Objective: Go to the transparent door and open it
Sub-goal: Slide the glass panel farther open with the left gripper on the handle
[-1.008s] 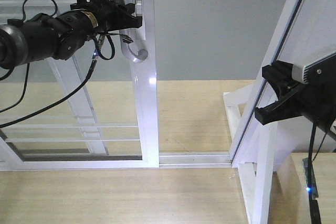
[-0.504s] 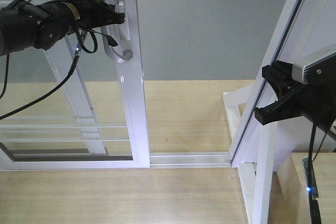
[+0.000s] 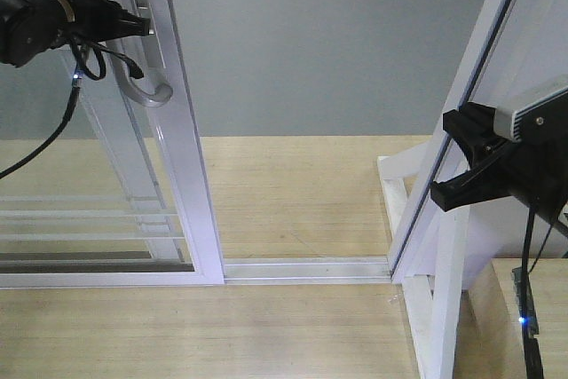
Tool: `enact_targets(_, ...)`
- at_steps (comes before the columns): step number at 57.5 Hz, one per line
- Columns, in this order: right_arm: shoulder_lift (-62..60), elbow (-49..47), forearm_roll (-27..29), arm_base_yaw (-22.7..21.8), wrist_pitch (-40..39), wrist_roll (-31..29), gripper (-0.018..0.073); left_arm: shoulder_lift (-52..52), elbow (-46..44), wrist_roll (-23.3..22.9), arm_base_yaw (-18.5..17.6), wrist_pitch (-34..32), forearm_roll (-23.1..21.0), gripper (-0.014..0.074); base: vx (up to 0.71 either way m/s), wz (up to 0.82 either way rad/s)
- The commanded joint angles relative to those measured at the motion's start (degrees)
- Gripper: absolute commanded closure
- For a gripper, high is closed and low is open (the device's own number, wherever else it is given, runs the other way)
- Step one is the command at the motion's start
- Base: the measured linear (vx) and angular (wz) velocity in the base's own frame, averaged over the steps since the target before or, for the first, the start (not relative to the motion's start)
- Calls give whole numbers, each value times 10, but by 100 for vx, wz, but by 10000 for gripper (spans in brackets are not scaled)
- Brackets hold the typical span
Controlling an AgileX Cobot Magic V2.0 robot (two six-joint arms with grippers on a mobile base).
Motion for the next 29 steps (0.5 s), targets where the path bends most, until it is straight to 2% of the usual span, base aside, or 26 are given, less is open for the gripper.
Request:
enact_targets(1, -9, -16, 1, 0, -43, -2, 567, -61, -14, 5, -20, -9, 3, 598, 0, 0)
enact_targets(15, -9, -16, 1, 0, -42, -2, 567, -84, -14, 5, -20, 78, 48, 598, 0, 0)
enact_targets(24, -9, -16, 1, 0, -42, -2, 567, -120, -13, 7, -20, 130, 45, 598, 0, 0)
enact_targets(29, -15, -16, 1, 0, -34, -2, 567, -156, 9, 26, -22, 130, 41, 598, 0, 0)
